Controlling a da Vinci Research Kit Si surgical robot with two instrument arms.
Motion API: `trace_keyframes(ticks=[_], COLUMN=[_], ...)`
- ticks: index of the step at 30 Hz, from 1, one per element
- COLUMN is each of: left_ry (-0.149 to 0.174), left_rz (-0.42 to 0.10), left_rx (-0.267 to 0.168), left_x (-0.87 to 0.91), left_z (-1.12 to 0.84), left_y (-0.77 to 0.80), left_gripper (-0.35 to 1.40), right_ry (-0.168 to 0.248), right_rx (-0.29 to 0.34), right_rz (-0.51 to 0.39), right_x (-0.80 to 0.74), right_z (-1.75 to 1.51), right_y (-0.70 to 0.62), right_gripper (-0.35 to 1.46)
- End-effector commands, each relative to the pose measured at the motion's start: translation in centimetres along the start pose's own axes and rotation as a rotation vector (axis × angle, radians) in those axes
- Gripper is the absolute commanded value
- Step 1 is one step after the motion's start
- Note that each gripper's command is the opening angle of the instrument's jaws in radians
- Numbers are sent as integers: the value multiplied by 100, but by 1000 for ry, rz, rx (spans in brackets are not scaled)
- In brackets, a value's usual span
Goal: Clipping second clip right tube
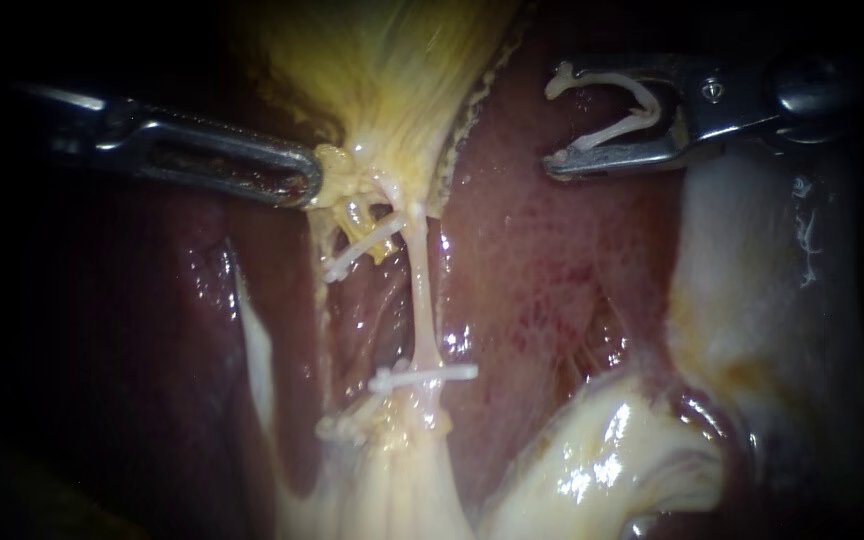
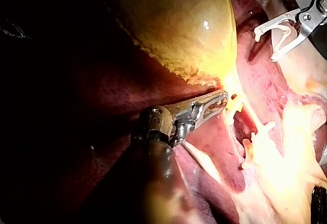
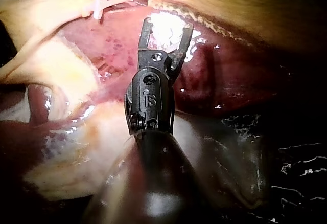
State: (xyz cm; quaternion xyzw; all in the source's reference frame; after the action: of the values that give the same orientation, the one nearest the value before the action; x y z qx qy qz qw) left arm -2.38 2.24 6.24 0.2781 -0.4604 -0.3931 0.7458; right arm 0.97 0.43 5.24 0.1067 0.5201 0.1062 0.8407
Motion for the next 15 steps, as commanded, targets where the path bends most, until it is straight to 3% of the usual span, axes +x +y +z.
trace_keyframes(ticks=[1, 5, 8, 15], left_ry=[0, 2, 5, -11], left_rz=[1, 0, -3, -16], left_rx=[1, 5, 13, -23], left_x=[0, -2, -7, -26], left_z=[-1, -7, -22, -65], left_y=[0, 0, -1, 1], left_gripper=[-35, -35, -35, -35], right_ry=[1, 1, 1, 2], right_rx=[2, 2, 2, 5], right_rz=[0, 0, 0, 0], right_x=[-1, -1, -1, -1], right_z=[1, 1, 1, 1], right_y=[0, 0, 0, 0], right_gripper=[50, 50, 50, 50])
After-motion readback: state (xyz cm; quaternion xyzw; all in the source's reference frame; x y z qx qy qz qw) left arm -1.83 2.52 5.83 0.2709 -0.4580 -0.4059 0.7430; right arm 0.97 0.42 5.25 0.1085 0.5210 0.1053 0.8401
